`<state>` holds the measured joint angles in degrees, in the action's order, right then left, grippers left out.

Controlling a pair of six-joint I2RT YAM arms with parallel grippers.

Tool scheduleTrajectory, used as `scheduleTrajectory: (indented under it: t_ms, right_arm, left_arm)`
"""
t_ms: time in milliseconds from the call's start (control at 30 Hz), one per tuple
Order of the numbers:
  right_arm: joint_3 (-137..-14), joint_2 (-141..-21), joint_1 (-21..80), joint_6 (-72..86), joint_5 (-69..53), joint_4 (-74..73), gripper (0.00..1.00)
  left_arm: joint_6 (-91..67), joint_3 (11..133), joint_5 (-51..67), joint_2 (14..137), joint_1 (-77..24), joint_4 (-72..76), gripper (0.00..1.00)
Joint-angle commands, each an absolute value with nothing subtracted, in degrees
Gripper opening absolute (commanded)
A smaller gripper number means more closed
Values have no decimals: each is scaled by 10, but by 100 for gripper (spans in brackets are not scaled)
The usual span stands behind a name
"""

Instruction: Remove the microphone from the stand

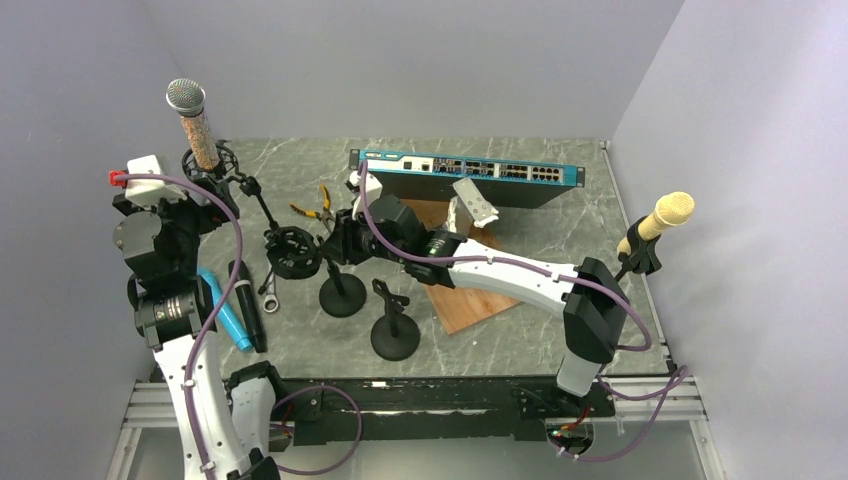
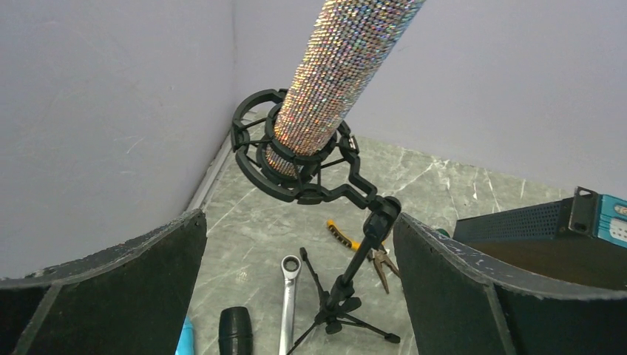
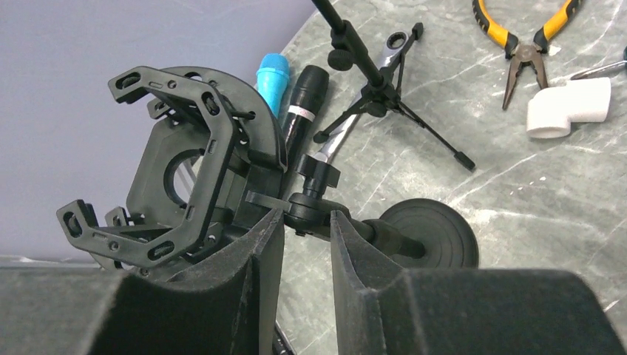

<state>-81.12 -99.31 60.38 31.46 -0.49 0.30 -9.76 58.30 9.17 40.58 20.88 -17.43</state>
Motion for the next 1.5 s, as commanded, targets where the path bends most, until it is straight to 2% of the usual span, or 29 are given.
scheduleTrajectory:
  t_ms: [0, 333, 633, 1133, 1233, 1467]
  right_arm:
    - [-769, -1006, 606, 307, 3, -72, 30]
    - [-800, -1052, 605, 300, 12, -85, 31]
    - [-758, -1039, 605, 312, 16, -71, 31]
    - [-757, -1049, 605, 303, 25, -67, 31]
    - [-776, -1048, 605, 293, 21, -72, 37]
    - [-833, -1031, 605, 261, 27, -77, 60]
  left_arm:
    - [-106, 585, 73, 403, 221, -174, 99]
    - [-121, 573, 86, 405, 239, -165, 99]
    - [-128, 572, 95, 405, 245, -164, 99]
    - [-131, 566, 104, 404, 249, -159, 99]
    - [-134, 561, 108, 403, 251, -154, 99]
    - [-151, 535, 139, 400, 264, -120, 99]
